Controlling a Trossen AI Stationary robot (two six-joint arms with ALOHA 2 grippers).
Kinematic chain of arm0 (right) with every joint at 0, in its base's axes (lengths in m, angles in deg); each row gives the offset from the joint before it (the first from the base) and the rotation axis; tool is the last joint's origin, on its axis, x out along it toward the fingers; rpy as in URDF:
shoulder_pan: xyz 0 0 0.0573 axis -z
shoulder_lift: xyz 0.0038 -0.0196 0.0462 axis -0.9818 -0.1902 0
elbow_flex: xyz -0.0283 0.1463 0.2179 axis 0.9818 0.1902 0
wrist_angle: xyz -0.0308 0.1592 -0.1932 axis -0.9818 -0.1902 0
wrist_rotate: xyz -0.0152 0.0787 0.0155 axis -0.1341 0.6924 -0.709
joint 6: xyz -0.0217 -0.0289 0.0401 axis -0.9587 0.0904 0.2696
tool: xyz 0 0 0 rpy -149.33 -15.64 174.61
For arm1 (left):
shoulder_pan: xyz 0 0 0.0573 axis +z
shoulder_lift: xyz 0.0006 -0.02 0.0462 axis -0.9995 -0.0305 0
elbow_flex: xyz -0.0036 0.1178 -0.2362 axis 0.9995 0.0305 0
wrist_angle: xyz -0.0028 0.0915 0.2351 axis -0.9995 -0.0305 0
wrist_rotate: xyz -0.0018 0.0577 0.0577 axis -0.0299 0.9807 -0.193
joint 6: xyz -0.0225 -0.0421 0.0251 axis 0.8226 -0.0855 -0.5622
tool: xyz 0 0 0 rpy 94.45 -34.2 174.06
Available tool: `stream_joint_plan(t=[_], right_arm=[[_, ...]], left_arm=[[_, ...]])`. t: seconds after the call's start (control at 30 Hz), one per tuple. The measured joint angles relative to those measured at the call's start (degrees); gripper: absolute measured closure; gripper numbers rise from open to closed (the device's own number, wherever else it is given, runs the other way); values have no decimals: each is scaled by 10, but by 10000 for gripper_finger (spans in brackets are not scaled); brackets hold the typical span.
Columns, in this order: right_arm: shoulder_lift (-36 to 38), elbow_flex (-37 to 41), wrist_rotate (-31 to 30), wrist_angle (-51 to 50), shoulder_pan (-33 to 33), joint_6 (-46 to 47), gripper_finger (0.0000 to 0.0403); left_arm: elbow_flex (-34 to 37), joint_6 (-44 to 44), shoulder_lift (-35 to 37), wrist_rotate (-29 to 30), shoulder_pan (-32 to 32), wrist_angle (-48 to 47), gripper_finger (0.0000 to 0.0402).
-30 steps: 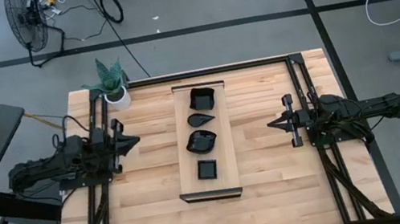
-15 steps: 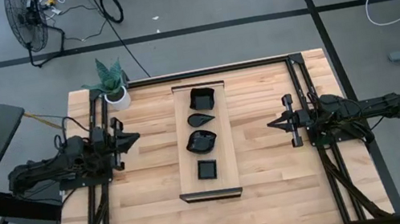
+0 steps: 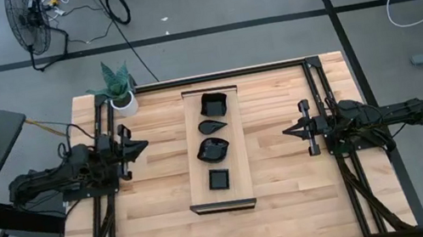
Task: Pick & Place Mini shaped plates
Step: Return to Home Position
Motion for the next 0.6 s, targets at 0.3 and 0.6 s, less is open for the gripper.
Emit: stream_joint_plan(t=[0.3,0.6], right_arm=[[0,0,0,0,0,0,392],[0,0,0,0,0,0,392]], left_arm=[[0,-2,0,0,0,-46,387],[0,-1,0,-40,-4,-114,387]])
